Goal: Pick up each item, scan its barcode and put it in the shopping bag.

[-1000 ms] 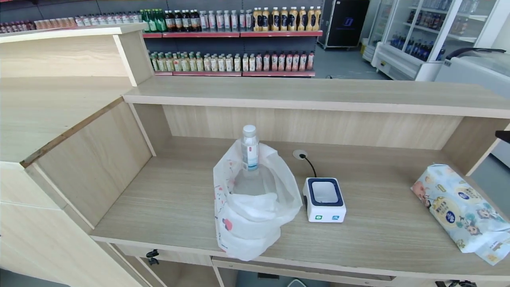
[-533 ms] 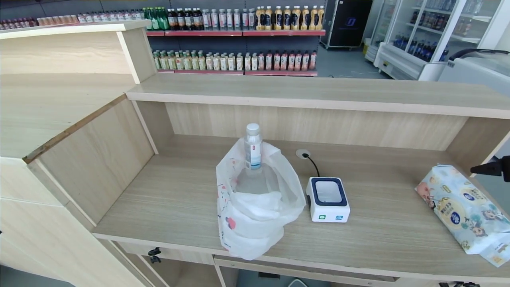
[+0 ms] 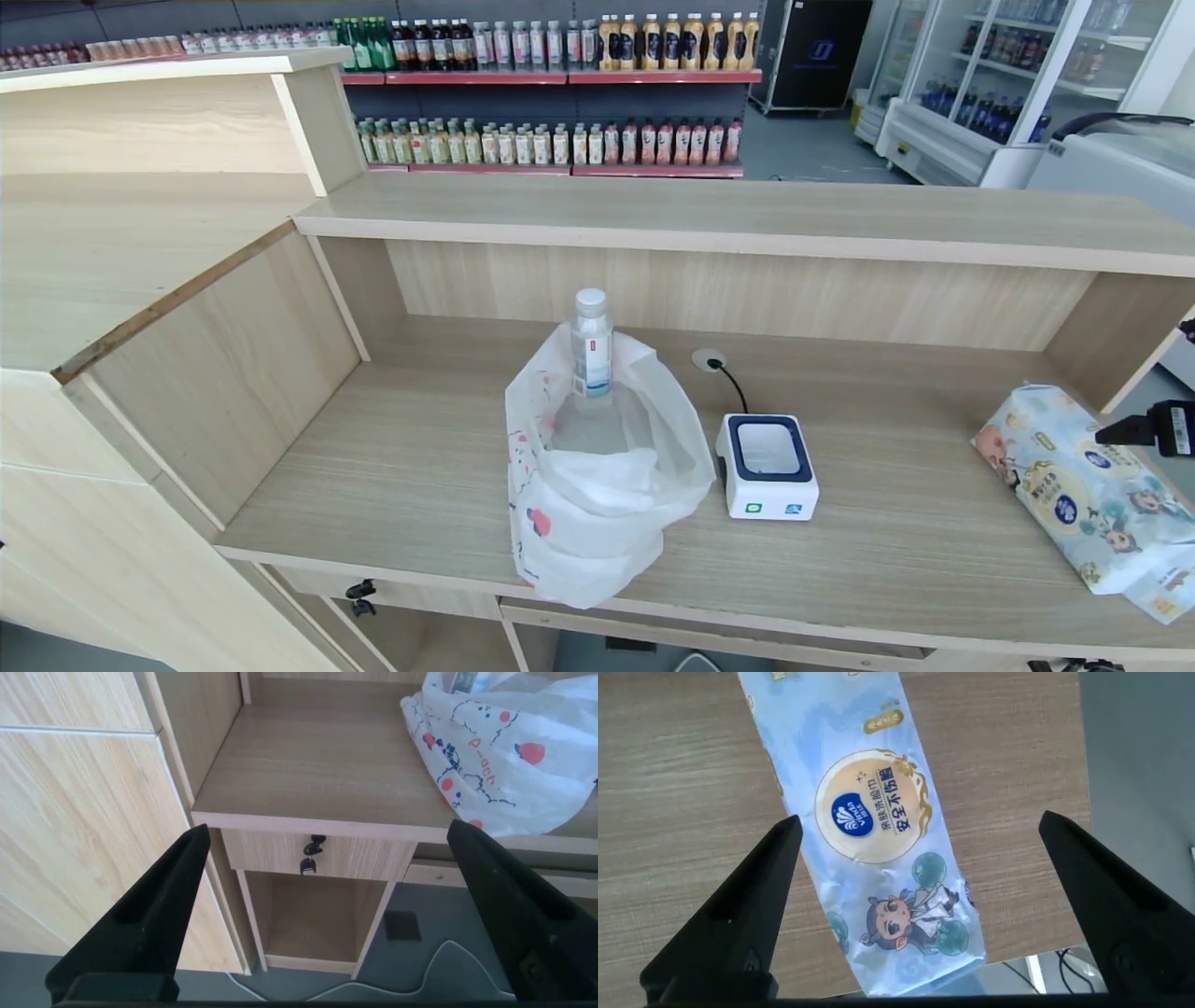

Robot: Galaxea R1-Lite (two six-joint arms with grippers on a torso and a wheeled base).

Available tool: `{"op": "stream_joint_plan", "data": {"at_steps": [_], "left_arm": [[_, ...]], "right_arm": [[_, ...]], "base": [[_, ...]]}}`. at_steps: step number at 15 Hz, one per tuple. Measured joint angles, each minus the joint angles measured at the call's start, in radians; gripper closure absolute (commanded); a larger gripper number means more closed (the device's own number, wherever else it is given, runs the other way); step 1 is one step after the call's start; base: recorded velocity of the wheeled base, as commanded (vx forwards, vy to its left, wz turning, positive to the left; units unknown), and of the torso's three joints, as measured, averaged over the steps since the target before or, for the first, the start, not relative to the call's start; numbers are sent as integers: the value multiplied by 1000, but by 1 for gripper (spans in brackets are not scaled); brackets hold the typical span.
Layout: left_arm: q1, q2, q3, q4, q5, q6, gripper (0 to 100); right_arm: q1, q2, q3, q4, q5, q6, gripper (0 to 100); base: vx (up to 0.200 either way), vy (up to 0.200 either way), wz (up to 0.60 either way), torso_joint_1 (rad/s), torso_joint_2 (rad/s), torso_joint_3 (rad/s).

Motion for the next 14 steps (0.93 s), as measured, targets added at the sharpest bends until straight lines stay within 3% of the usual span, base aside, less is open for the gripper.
{"op": "stream_joint_plan", "data": {"at_steps": [14], "left_arm": [[0, 0, 0, 0, 0, 0, 0]], "right_arm": [[89, 157, 8, -56, 71, -48, 0]], "base": [[0, 0, 0, 0, 0, 0]]}}
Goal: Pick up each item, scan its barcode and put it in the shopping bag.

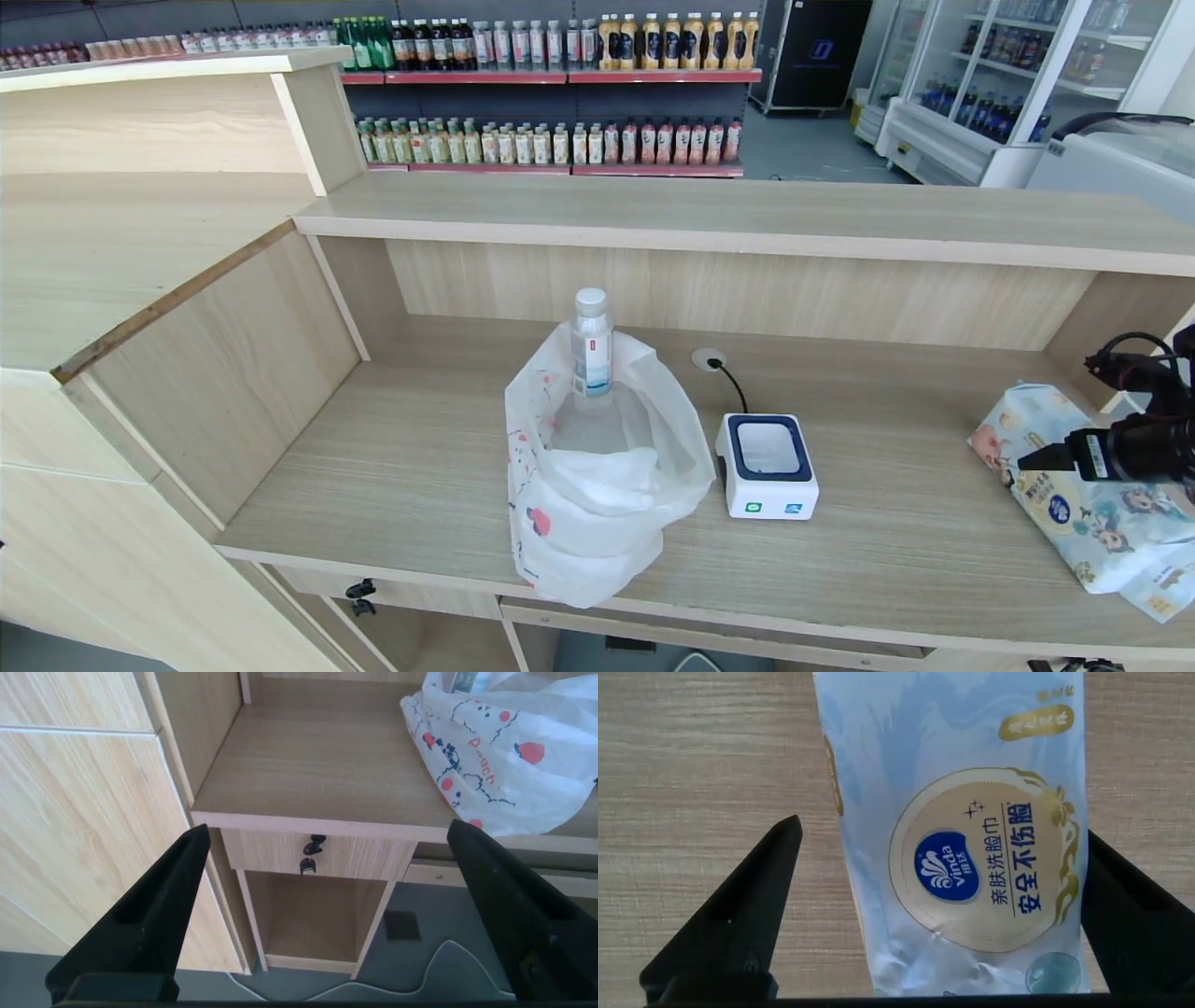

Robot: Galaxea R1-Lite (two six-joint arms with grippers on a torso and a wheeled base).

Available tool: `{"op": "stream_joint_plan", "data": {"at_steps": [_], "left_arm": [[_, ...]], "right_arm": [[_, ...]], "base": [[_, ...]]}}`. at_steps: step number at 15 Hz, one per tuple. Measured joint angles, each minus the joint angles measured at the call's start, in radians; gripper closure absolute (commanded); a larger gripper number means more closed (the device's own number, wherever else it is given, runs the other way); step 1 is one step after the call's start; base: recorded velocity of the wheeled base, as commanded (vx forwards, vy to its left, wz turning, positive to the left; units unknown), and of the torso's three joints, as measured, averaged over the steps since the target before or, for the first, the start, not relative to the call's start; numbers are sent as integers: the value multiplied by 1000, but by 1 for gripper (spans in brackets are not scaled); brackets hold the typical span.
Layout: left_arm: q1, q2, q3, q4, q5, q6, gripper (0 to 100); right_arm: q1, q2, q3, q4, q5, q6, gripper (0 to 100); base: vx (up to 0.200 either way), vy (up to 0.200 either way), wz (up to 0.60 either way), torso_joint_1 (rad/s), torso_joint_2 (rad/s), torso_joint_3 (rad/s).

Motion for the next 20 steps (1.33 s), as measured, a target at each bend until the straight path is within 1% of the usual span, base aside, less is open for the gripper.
{"op": "stream_joint_plan", "data": {"at_steps": [2, 4, 7, 8, 10, 14, 15, 17, 20], "left_arm": [[0, 0, 0, 0, 0, 0, 0], [0, 0, 0, 0, 0, 0, 0], [0, 0, 0, 0, 0, 0, 0], [0, 0, 0, 0, 0, 0, 0], [0, 0, 0, 0, 0, 0, 0], [0, 0, 0, 0, 0, 0, 0], [0, 0, 0, 0, 0, 0, 0], [0, 0, 0, 0, 0, 0, 0], [0, 0, 0, 0, 0, 0, 0]], "right_arm": [[9, 22, 18, -28, -1, -16, 0], [15, 46, 44, -49, -2, -64, 0], [16, 81, 88, -181, -2, -75, 0], [16, 90, 91, -200, -1, -75, 100], [16, 100, 101, -236, -1, -74, 100], [18, 83, 113, -238, 3, -81, 100], [21, 61, 116, -231, 4, -103, 100], [30, -5, 127, -234, 5, -185, 100], [34, -209, 168, -237, 7, -375, 100]], "base": [[0, 0, 0, 0, 0, 0], [0, 0, 0, 0, 0, 0], [0, 0, 0, 0, 0, 0], [0, 0, 0, 0, 0, 0], [0, 0, 0, 0, 0, 0], [0, 0, 0, 0, 0, 0], [0, 0, 0, 0, 0, 0], [0, 0, 0, 0, 0, 0], [0, 0, 0, 0, 0, 0]]}}
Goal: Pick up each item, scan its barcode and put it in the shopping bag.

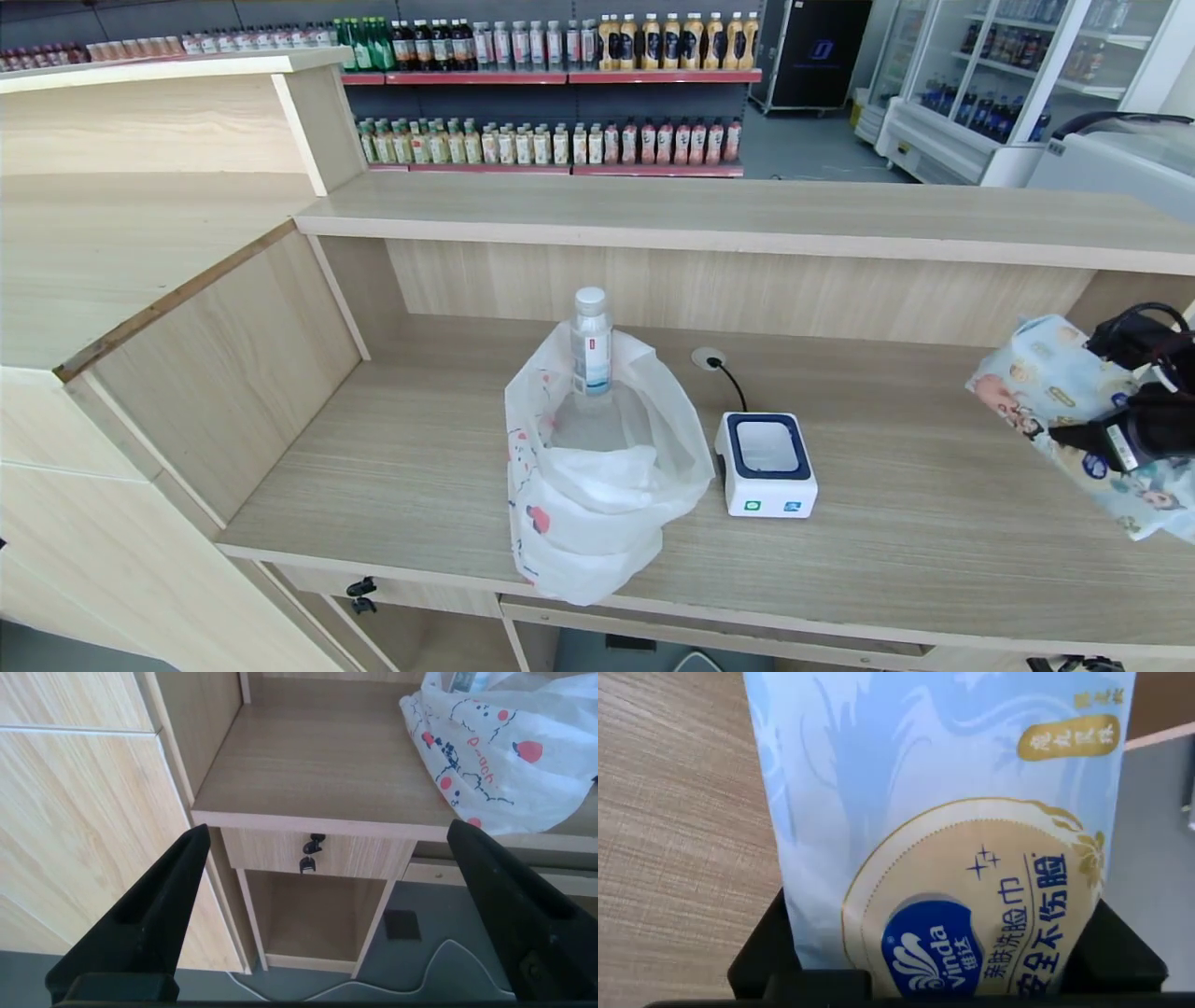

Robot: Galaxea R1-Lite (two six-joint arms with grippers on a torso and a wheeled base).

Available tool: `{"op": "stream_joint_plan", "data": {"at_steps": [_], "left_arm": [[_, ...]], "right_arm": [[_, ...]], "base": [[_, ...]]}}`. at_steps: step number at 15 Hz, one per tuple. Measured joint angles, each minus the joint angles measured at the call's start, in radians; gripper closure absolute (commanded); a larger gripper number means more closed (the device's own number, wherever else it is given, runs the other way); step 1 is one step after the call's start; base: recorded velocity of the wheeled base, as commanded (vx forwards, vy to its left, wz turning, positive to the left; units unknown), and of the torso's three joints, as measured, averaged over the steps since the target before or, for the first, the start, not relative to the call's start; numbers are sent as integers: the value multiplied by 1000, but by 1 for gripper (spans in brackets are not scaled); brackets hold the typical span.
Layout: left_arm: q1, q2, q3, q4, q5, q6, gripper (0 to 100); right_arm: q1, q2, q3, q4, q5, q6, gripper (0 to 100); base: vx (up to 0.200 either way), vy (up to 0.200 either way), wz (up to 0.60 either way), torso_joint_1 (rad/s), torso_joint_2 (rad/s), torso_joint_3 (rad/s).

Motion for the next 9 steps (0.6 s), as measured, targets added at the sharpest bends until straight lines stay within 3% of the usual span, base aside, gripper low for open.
{"op": "stream_joint_plan", "data": {"at_steps": [3, 6, 9], "left_arm": [[0, 0, 0, 0, 0, 0, 0], [0, 0, 0, 0, 0, 0, 0], [0, 0, 0, 0, 0, 0, 0]], "right_arm": [[10, -287, 83, -13, 53, -276, 100], [40, -527, 187, -134, 361, -857, 100], [130, -646, 241, -290, 511, -1375, 100]], "base": [[0, 0, 0, 0, 0, 0], [0, 0, 0, 0, 0, 0], [0, 0, 0, 0, 0, 0]]}}
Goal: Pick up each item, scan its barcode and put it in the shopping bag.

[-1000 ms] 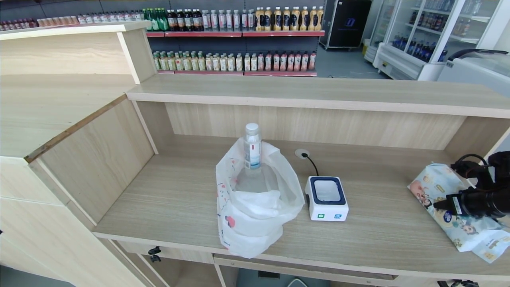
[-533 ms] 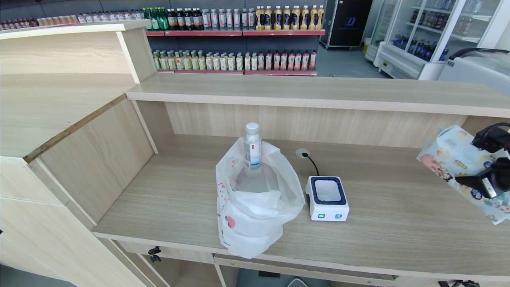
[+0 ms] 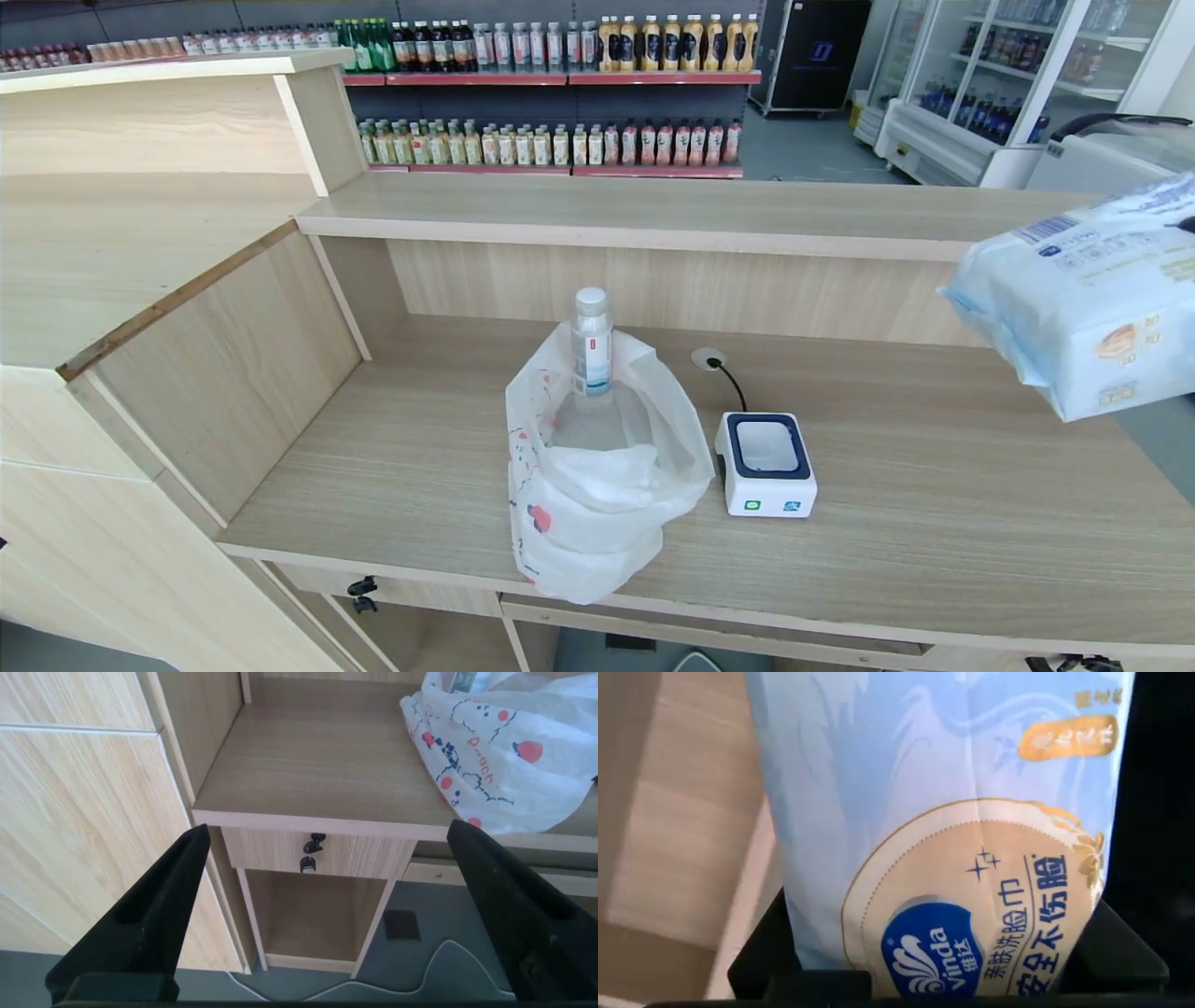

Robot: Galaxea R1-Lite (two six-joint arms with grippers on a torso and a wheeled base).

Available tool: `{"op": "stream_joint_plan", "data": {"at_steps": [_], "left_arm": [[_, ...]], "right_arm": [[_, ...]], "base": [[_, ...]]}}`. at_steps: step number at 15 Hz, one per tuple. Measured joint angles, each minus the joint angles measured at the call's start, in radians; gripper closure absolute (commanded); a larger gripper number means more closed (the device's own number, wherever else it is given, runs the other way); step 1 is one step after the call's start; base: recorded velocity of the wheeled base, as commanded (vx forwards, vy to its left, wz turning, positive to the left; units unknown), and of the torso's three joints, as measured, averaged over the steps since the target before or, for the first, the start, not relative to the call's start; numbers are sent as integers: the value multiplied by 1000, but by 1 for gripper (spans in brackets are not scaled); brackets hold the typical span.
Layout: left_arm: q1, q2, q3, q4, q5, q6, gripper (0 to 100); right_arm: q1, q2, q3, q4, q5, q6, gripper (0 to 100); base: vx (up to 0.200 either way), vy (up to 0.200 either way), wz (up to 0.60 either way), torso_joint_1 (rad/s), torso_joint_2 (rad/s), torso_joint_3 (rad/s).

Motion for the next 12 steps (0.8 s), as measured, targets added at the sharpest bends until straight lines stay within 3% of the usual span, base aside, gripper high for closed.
{"op": "stream_joint_plan", "data": {"at_steps": [2, 5, 8, 12], "left_arm": [[0, 0, 0, 0, 0, 0, 0], [0, 0, 0, 0, 0, 0, 0], [0, 0, 0, 0, 0, 0, 0], [0, 0, 0, 0, 0, 0, 0]], "right_arm": [[125, -34, 28, -110, 29, -239, 100], [339, -31, 58, -298, 37, -396, 100], [504, 43, 57, -549, 32, -361, 100], [596, 186, 34, -829, 53, -179, 100]], "base": [[0, 0, 0, 0, 0, 0], [0, 0, 0, 0, 0, 0], [0, 0, 0, 0, 0, 0], [0, 0, 0, 0, 0, 0]]}}
